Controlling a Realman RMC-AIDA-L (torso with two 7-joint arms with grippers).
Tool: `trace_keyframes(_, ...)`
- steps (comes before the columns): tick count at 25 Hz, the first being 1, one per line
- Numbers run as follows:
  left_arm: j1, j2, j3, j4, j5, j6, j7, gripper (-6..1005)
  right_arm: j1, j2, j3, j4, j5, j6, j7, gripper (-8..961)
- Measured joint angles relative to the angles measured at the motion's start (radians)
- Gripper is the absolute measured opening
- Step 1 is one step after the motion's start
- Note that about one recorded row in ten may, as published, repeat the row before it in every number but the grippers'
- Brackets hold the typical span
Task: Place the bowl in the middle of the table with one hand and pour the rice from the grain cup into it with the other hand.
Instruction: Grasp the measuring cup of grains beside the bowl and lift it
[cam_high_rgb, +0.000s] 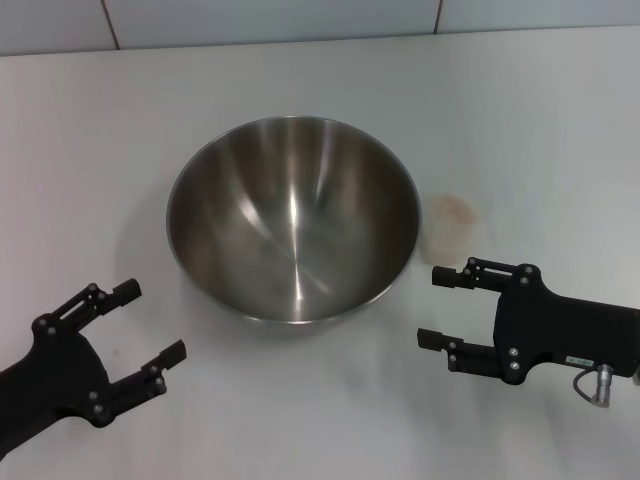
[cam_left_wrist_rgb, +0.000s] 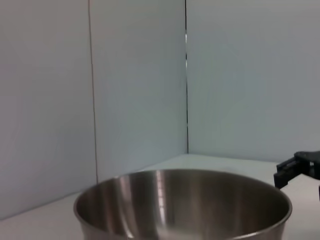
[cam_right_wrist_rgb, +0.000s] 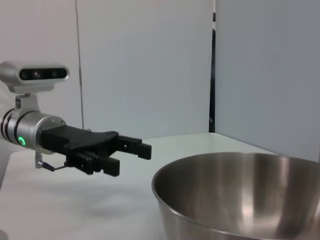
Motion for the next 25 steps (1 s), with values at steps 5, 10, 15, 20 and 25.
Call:
trace_keyframes(5,-0.012,-0.002,0.000,-0.014,0.068,-0.082,0.024,815,-0.004,0.000,0.000,0.002,0.000,0.000,0.000,685)
trace_keyframes(10,-0.011,0.002,-0.006,-0.014,0.069,-0.082,0.025,815,-0.010,0.002,0.006,0.002,0.001,0.001,0.000,685)
trace_keyframes(15,-0.009,0.006,-0.010,-0.014,0.066,-0.075,0.018,815,-0.017,0.002,0.094,0.078,0.004,-0.001,-0.092,684)
trace_keyframes(20,-0.009,0.006,-0.012,-0.015,0.062,-0.067,0.008,814,-0.042,0.003,0.191,0.201,0.004,-0.001,-0.230,684)
trace_keyframes(25,-0.009,0.005,-0.012,-0.015,0.062,-0.057,-0.011,814,-0.080,0.004,0.324,0.336,0.005,-0.001,-0.378,684)
